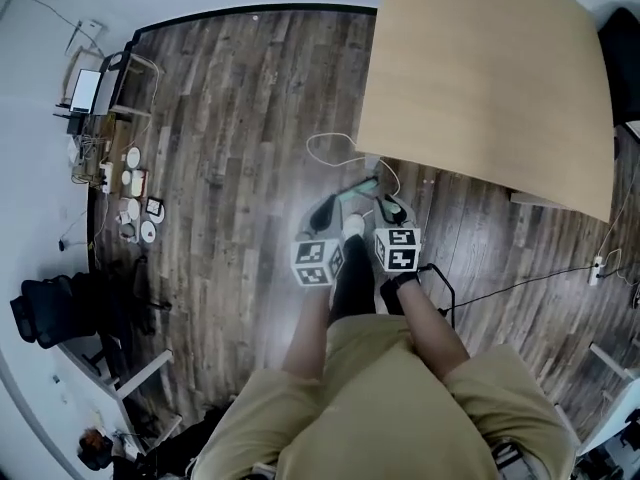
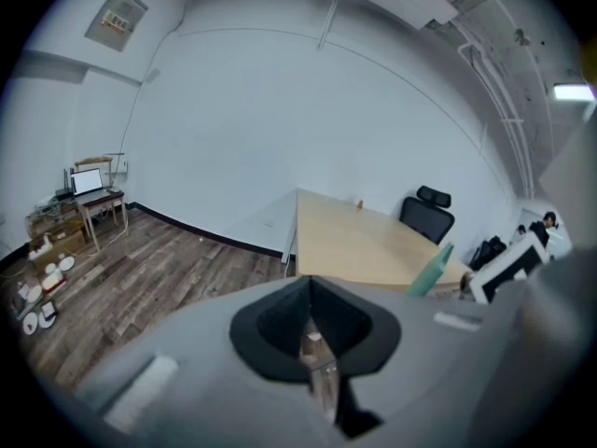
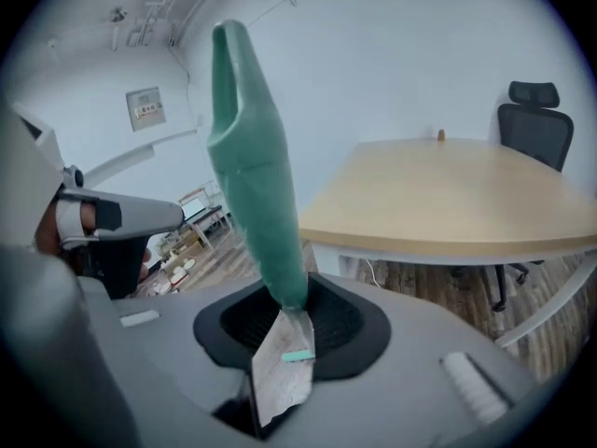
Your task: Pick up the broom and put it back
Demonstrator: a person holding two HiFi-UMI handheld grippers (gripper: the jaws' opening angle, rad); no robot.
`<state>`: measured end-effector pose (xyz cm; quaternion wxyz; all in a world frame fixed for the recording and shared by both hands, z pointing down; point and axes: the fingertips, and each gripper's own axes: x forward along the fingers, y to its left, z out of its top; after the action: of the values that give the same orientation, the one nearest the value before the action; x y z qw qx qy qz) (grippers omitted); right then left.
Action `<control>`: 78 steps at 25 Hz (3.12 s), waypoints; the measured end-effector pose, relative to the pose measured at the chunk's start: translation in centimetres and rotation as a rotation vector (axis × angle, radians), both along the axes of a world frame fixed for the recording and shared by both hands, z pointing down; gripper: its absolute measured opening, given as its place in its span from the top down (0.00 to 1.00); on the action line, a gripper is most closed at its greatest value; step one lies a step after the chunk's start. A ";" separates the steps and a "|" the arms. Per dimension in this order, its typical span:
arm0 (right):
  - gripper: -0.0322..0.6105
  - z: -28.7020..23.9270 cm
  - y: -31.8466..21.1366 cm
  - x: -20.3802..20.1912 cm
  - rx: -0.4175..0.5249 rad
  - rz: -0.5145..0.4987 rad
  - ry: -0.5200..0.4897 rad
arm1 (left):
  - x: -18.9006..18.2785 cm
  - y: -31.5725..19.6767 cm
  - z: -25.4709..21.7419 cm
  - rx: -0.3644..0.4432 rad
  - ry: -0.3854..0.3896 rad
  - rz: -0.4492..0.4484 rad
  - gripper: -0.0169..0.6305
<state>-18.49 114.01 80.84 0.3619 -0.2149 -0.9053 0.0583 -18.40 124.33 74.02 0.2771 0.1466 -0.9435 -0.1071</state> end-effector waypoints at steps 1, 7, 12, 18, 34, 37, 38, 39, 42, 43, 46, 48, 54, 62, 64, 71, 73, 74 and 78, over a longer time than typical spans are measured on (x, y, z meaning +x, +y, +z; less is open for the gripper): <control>0.79 -1.7 -0.8 0.1 -0.017 0.018 -0.026 | 0.3 -0.4 -1.3 -0.009 -0.022 -0.002 0.97; 0.79 -13.2 -5.3 0.6 -0.083 0.065 -0.234 | 2.1 -2.3 -9.5 -0.096 -0.130 -0.030 0.97; 0.79 -23.5 -8.3 2.4 -0.117 0.071 -0.434 | 5.0 -4.5 -17.0 -0.128 -0.250 -0.042 0.97; 0.79 -32.7 -11.6 5.6 -0.151 0.044 -0.628 | 7.9 -9.5 -26.1 -0.142 -0.428 -0.030 0.97; 0.79 -41.4 -14.8 11.7 -0.198 0.134 -0.771 | 13.4 -11.9 -35.6 -0.076 -0.610 0.050 0.97; 0.80 -41.9 -15.3 12.3 -0.170 0.178 -0.771 | 13.1 -12.5 -35.9 -0.061 -0.603 0.106 0.97; 0.80 -41.9 -15.8 12.8 -0.155 0.195 -0.769 | 13.2 -13.1 -35.8 -0.052 -0.600 0.128 0.97; 0.80 -41.8 -16.5 13.3 -0.139 0.216 -0.766 | 13.3 -13.8 -35.7 -0.039 -0.597 0.155 0.97; 0.80 -41.1 -18.6 15.2 -0.086 0.297 -0.752 | 13.8 -16.3 -34.9 0.012 -0.581 0.256 0.97; 0.80 -40.7 -19.4 16.0 -0.066 0.330 -0.744 | 13.9 -17.1 -34.4 0.032 -0.569 0.291 0.97; 0.80 -39.7 -22.4 18.6 -0.008 0.435 -0.721 | 14.2 -20.1 -32.7 0.089 -0.533 0.397 0.97; 0.80 -40.0 -25.3 20.4 0.021 0.514 -0.726 | 14.4 -23.0 -31.7 0.118 -0.511 0.471 0.97; 0.80 -41.7 -38.0 29.2 0.129 0.820 -0.761 | 19.8 -37.8 -32.1 0.206 -0.493 0.796 0.97; 0.80 -43.4 -56.3 42.1 0.269 1.077 -0.808 | 30.8 -60.6 -34.5 0.298 -0.540 1.090 0.97; 0.80 -44.1 -61.2 46.4 0.296 1.133 -0.829 | 34.6 -66.5 -35.2 0.329 -0.563 1.139 0.97; 0.80 -44.5 -76.5 59.5 0.368 1.330 -0.832 | 47.1 -83.1 -35.4 0.361 -0.611 1.314 0.97; 0.79 -43.5 -79.7 62.8 0.390 1.401 -0.823 | 49.5 -85.9 -34.3 0.336 -0.617 1.361 0.97; 0.79 -42.9 -81.3 64.1 0.395 1.433 -0.813 | 50.4 -87.3 -33.8 0.329 -0.615 1.385 0.97; 0.78 -40.3 -87.4 66.6 0.382 1.525 -0.757 | 51.5 -92.8 -32.1 0.310 -0.577 1.447 0.97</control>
<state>48.08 26.62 40.51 -0.0713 0.5091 -0.8559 0.0566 33.13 31.50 41.90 -0.0010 0.7821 -0.6231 0.0115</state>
